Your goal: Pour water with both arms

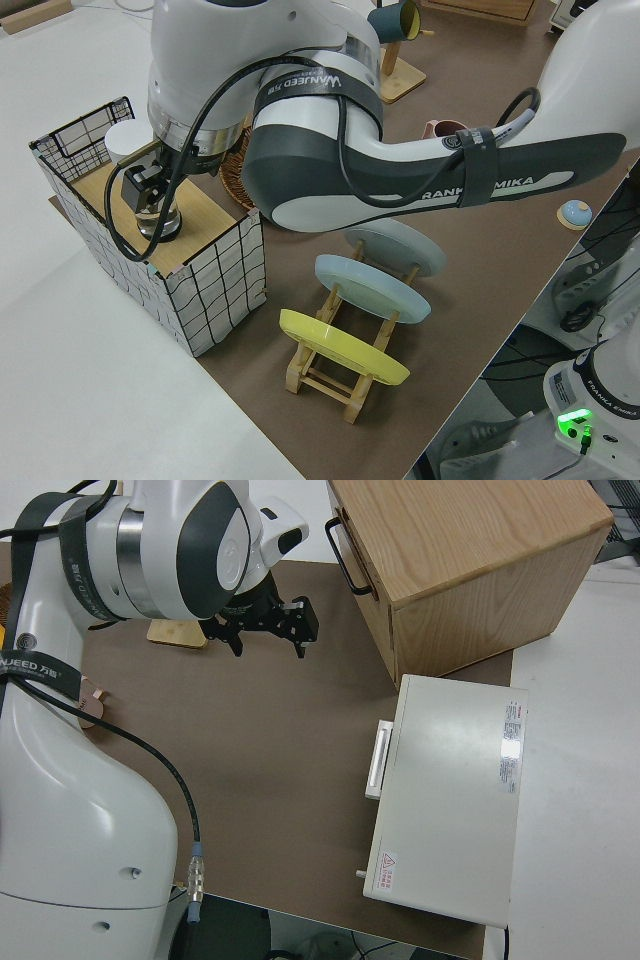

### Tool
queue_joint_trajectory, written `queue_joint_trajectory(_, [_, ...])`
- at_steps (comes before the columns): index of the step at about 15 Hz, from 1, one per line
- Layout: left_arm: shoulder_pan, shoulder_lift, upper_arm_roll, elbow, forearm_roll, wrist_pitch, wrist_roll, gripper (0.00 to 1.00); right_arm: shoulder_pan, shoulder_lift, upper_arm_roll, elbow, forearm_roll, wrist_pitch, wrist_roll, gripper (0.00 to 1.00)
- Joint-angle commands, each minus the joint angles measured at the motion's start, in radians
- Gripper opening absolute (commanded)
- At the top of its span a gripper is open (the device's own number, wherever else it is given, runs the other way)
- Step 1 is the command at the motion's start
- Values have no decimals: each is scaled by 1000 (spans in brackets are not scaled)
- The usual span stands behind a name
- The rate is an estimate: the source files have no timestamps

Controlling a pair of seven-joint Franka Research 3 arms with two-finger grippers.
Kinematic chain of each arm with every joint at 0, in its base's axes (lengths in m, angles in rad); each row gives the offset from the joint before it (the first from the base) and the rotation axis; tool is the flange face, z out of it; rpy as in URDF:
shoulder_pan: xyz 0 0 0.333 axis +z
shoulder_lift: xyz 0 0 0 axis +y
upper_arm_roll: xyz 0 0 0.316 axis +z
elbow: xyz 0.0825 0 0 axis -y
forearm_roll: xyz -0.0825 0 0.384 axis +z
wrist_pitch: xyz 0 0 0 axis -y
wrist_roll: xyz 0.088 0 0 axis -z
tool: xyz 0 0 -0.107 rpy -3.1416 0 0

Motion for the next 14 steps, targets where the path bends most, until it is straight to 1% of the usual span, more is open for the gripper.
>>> queue_joint_trajectory(1, [-63, -42, -11, -1, 114, -104, -95, 1000, -3, -8, 1, 0, 5, -5, -17, 992])
queue_joint_trajectory(3, [-89, -54, -13, -1, 122, -163, -156, 1000, -3, -8, 1, 0, 5, -5, -17, 992])
queue_joint_trajectory(5, [-111, -74, -20, -1, 120, -197, -161, 1000, -3, -8, 1, 0, 5, -5, -17, 992])
queue_joint_trajectory(7, [-135, -91, -43, -1, 120, -226, -170, 1000, -3, -8, 1, 0, 5, -5, -17, 992])
queue_joint_trajectory(8, [-148, -92, -51, -1, 120, -237, -195, 1000, -3, -8, 1, 0, 5, -5, -17, 992])
queue_joint_trajectory(12, [-212, -105, -93, -3, 122, -307, -337, 1000, -3, -8, 1, 0, 5, -5, -17, 992])
queue_joint_trajectory(13, [-238, -105, -94, -3, 122, -316, -360, 1000, -3, -8, 1, 0, 5, -5, -17, 992])
queue_joint_trajectory(14, [-276, -106, -85, -3, 120, -330, -371, 1000, -3, -8, 1, 0, 5, -5, -17, 992])
